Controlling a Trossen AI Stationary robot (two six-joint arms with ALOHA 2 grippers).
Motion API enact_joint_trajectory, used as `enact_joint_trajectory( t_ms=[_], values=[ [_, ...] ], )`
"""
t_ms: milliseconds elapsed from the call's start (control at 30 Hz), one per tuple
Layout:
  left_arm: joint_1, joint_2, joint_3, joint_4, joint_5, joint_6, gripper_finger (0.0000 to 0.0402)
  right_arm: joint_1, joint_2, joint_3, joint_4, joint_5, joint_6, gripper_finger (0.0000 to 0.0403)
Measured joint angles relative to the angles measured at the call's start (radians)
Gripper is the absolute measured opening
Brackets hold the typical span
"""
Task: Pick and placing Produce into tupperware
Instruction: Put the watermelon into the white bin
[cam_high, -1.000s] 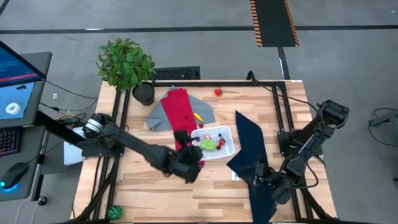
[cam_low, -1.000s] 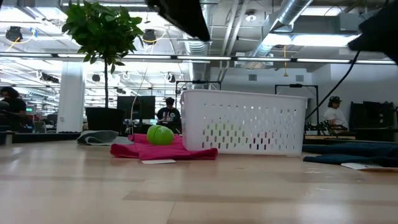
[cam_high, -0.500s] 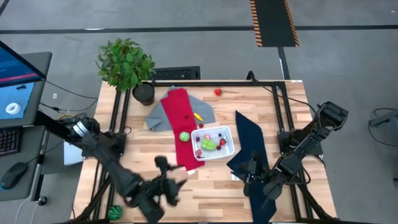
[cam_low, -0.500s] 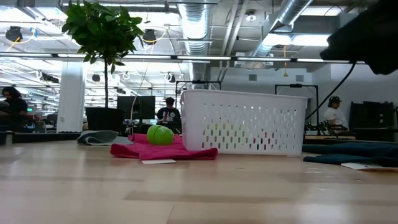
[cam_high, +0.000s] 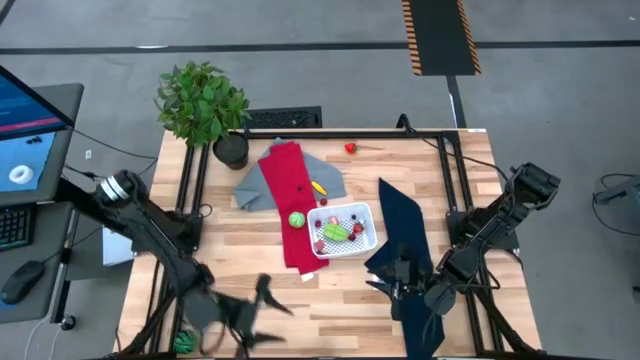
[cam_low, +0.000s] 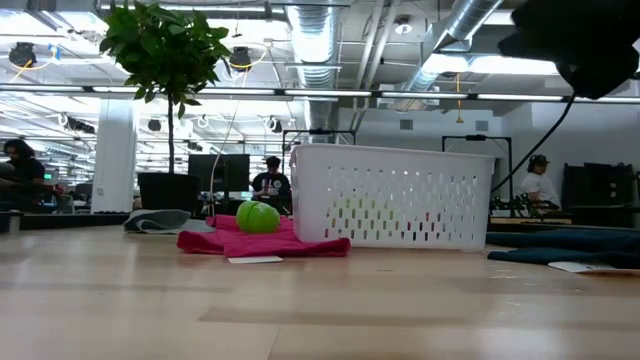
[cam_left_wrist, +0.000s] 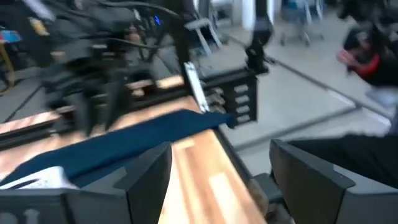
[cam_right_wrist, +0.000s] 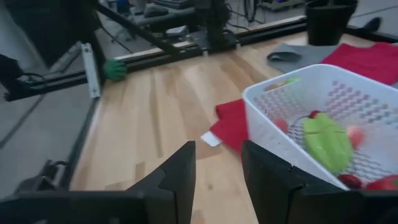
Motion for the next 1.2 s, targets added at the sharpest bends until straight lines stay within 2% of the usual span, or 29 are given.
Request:
enact_joint_trajectory(
  t_ms=[67,200,300,433,533,833,1033,1200],
  values=[
    [-0.004,-0.1,-0.117,0.097,0.006,-0.012,0.0263,0.0,0.0,0.0,0.012,-0.008,-0.007,0.015],
    [-0.01,-0.305,-0.352,0.278,0.091,-0.102,0.0263,-0.005,0.0,0.0,0.076,-0.04,-0.083,0.015],
    [-0.009,-0.421,-0.487,0.328,0.097,-0.165,0.0263,-0.036,0.0,0.021,0.108,-0.17,-0.15,0.0147],
    [-0.01,-0.539,-0.588,0.33,0.082,-0.235,0.0263,-0.089,0.0,0.08,0.113,-0.34,-0.214,0.0141],
    [-0.008,-0.598,-0.631,0.334,0.049,-0.251,0.0263,-0.131,0.003,0.12,0.111,-0.417,-0.255,0.0138],
    [-0.009,-0.651,-0.648,0.216,0.077,-0.186,0.0263,-0.271,0.018,0.132,0.017,-0.424,-0.288,0.0136],
    [-0.009,-0.655,-0.648,0.062,0.079,-0.304,0.0263,-0.361,0.011,0.132,0.009,-0.423,-0.294,0.0133],
    [-0.009,-0.659,-0.647,0.034,0.162,-0.312,0.0263,-0.438,0.011,0.132,0.0,-0.423,-0.293,0.0134]
  ],
)
